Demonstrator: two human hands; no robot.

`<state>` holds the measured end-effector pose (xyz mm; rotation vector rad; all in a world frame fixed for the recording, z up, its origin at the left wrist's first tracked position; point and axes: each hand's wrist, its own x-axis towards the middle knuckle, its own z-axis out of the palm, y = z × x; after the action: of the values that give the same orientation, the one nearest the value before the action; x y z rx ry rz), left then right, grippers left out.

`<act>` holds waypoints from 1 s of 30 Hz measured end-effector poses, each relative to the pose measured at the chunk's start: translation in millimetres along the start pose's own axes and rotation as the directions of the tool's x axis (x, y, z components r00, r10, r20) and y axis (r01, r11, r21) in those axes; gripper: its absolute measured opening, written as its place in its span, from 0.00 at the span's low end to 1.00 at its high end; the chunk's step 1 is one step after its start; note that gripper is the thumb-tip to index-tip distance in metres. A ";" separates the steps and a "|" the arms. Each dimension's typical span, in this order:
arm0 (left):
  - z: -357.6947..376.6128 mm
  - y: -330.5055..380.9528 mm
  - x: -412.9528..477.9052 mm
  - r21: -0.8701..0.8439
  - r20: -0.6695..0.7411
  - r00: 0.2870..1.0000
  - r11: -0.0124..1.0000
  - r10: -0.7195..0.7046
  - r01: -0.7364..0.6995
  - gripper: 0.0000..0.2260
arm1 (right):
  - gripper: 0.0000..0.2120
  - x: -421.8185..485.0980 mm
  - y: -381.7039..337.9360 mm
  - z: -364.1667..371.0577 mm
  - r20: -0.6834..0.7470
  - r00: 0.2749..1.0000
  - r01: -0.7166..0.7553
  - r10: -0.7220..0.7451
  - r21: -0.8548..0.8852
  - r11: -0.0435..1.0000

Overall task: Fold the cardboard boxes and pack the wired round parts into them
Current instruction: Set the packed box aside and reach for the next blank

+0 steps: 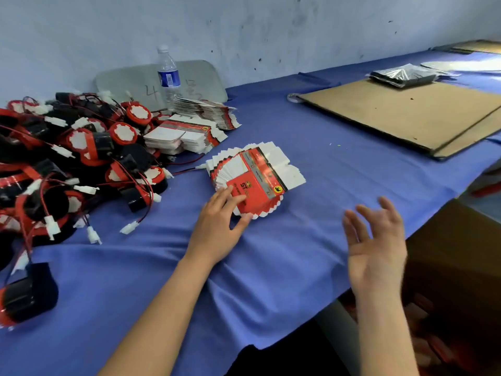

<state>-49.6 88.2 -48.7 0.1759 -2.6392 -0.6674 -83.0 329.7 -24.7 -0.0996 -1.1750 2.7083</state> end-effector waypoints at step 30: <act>-1.9 -16.8 -0.8 -0.375 -0.031 0.981 0.912 -0.192 0.167 0.35 | 0.25 79.7 57.4 180.2 0.528 0.272 0.854 0.804 0.253 -0.454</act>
<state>-47.7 72.8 -55.5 0.3261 -2.3962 -1.1863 -193.9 177.9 57.7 1.5844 -2.4437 -0.8816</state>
